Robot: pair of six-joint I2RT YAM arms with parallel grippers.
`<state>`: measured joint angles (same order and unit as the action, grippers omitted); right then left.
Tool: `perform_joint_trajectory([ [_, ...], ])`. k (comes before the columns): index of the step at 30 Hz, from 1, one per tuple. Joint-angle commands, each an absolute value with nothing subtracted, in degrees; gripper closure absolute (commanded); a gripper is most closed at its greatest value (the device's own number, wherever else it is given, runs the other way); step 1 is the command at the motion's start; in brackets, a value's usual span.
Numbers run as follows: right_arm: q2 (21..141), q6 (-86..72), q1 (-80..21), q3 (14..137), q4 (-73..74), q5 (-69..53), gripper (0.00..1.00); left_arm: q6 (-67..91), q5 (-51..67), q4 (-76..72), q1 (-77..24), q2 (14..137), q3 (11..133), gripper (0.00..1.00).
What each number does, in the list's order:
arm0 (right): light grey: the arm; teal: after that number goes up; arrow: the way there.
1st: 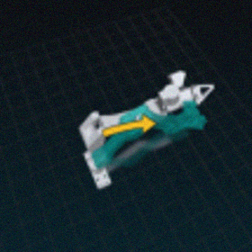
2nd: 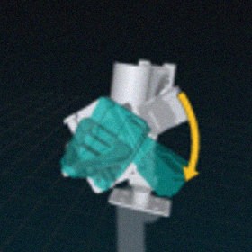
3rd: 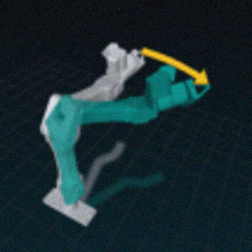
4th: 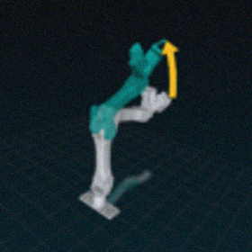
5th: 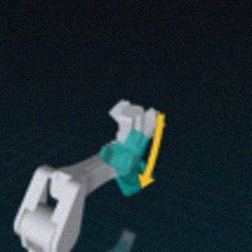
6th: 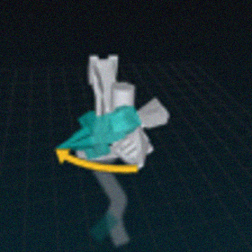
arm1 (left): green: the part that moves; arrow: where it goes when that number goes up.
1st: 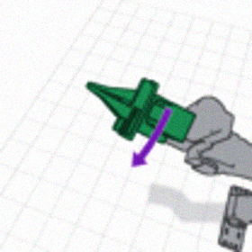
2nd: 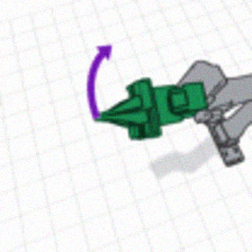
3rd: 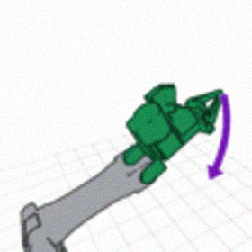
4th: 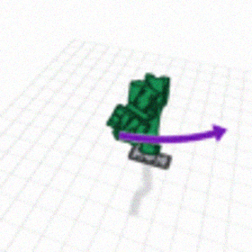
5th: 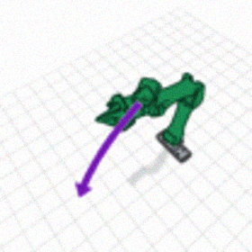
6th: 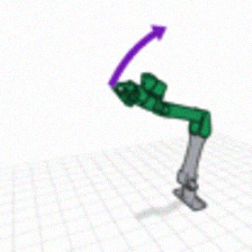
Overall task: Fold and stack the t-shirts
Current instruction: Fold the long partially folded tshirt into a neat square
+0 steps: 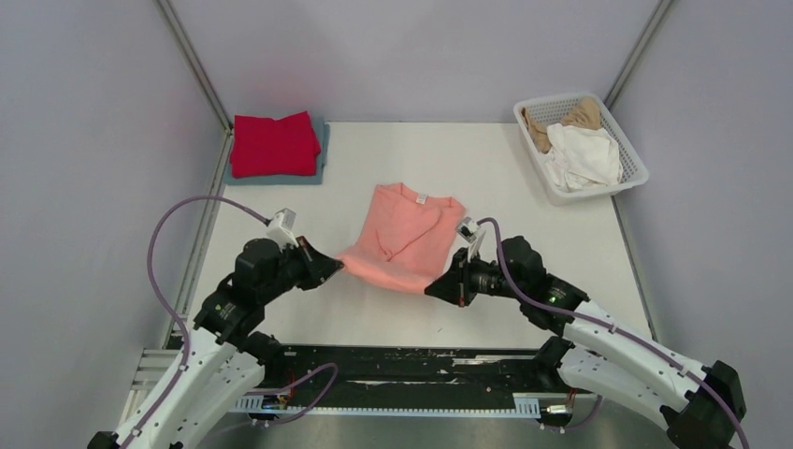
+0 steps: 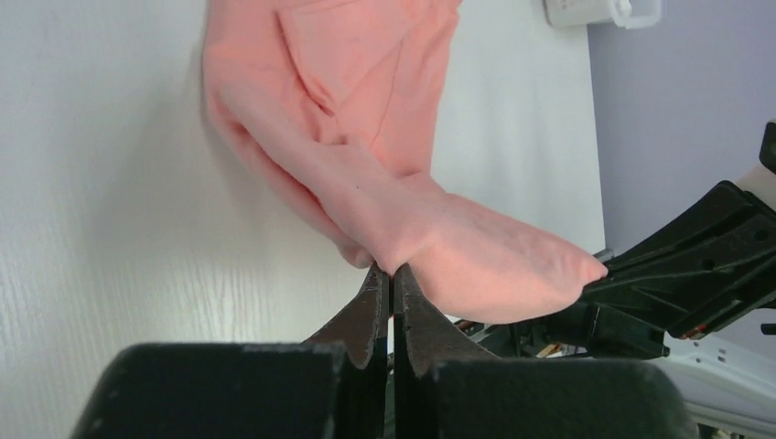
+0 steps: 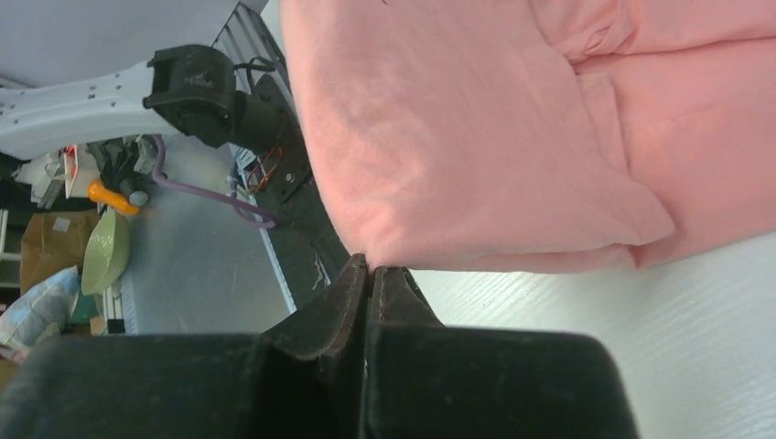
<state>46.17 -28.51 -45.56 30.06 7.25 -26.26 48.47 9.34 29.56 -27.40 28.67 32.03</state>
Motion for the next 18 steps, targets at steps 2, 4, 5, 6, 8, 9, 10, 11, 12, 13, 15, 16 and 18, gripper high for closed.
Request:
perform_joint_trajectory([
  [2,43.82,-28.76,-42.79,34.85,9.59,-18.36,1.00,45.45,6.63,22.57,-27.54,34.89,38.24,1.00],
  [4,44.08,-29.10,-40.52,35.86,9.51,-17.73,1.00,44.39,5.53,20.53,-27.56,38.48,40.67,1.00],
  [5,44.56,-28.96,-38.89,36.34,9.56,-17.98,1.00,43.77,4.48,20.15,-27.54,41.15,41.61,1.00],
  [6,45.27,-28.86,-37.67,36.85,9.48,-18.43,1.00,43.24,4.13,19.47,-27.57,42.50,43.60,1.00],
  [8,47.36,-28.98,-35.13,37.92,9.34,-20.18,1.00,41.85,2.75,18.87,-27.46,46.79,46.43,1.00],
  [9,48.56,-29.25,-33.77,38.53,9.28,-21.20,1.00,40.87,2.05,18.75,-27.41,49.45,47.34,1.00],
  [10,49.74,-29.53,-32.43,39.04,9.15,-22.58,1.00,40.56,1.82,18.62,-27.28,50.87,49.14,1.00],
  [11,50.88,-29.72,-31.05,39.50,8.91,-23.86,1.00,40.05,1.73,18.63,-26.88,53.37,50.02,1.00],
  [12,51.92,-29.90,-29.82,39.87,8.69,-25.08,1.00,39.89,1.83,18.32,-26.47,54.63,51.64,1.00],
  [13,52.93,-30.18,-28.60,40.16,8.36,-25.78,1.00,39.63,2.04,17.99,-26.24,57.01,52.23,1.00],
  [15,54.64,-30.67,-26.76,40.58,7.62,-26.80,1.00,39.31,2.70,16.81,-25.56,60.53,53.62,1.00],
  [16,55.44,-30.94,-25.94,40.53,7.05,-27.18,1.00,39.16,2.89,16.42,-25.15,61.60,54.71,1.00],
  [18,57.25,-31.53,-24.48,40.60,6.05,-28.10,1.00,39.15,2.98,16.17,-24.59,64.96,56.43,1.00],
])
